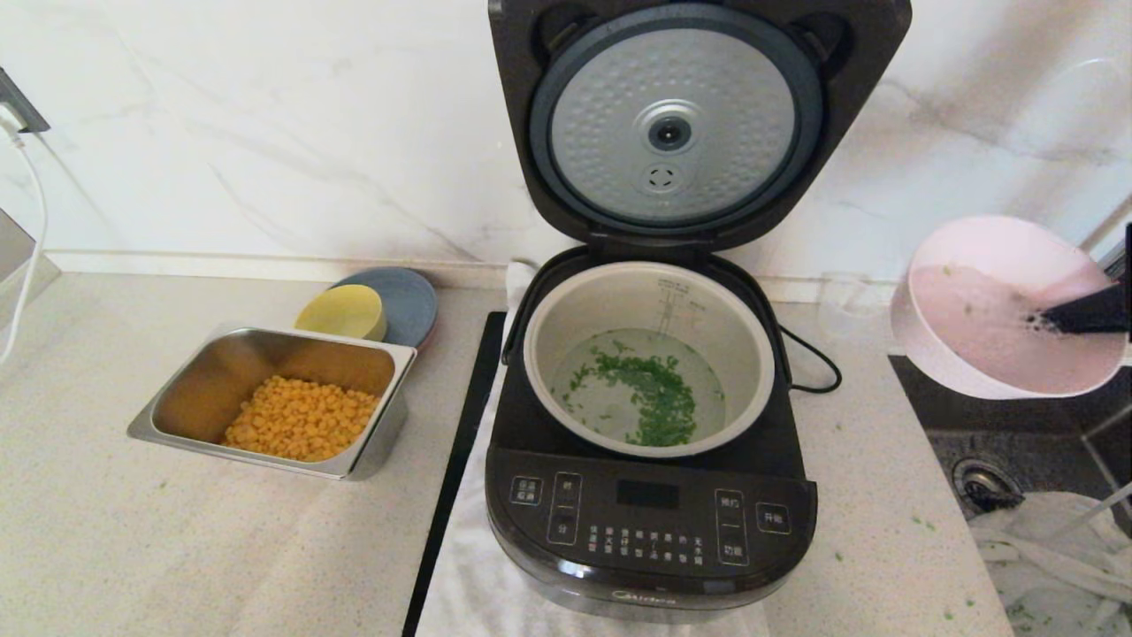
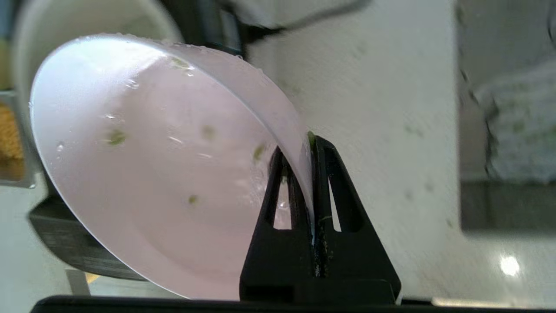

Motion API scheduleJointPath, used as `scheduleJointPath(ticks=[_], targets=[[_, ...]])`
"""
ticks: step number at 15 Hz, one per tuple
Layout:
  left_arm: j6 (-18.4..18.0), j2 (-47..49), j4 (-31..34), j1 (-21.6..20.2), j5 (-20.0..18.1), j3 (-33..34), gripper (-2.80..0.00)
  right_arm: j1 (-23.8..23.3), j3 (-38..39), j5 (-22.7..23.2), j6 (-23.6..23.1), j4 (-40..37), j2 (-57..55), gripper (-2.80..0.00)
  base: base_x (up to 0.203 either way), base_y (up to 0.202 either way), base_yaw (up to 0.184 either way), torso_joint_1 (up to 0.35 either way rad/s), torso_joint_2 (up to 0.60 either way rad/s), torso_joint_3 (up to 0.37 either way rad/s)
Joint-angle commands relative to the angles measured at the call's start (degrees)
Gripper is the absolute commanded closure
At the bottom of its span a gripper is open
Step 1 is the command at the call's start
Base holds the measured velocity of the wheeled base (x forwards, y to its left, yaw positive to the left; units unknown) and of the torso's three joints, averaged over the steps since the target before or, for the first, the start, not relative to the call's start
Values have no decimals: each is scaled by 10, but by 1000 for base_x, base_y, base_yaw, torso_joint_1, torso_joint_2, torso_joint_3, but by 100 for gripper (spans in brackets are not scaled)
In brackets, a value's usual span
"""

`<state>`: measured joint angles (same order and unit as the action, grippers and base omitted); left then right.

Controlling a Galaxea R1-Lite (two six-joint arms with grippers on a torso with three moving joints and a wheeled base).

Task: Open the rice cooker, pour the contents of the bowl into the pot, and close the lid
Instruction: Pour the water from the bowl into the rice cooker

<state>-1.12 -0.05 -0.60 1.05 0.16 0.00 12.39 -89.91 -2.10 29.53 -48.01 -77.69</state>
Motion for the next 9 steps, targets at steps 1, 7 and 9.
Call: scheduleJointPath(ticks=[1,7,9], targets=[[0,0,0,0,0,4,0,82,-49,-51,10,-3,-47,0,0,0,0,0,0,0],[0,0,0,0,0,4,0,206,-138,-127,13,-6,-141,0,0,0,0,0,0,0],[0,0,0,0,0,4,0,227,-159,-131,19,-6,-167,0,0,0,0,0,0,0]])
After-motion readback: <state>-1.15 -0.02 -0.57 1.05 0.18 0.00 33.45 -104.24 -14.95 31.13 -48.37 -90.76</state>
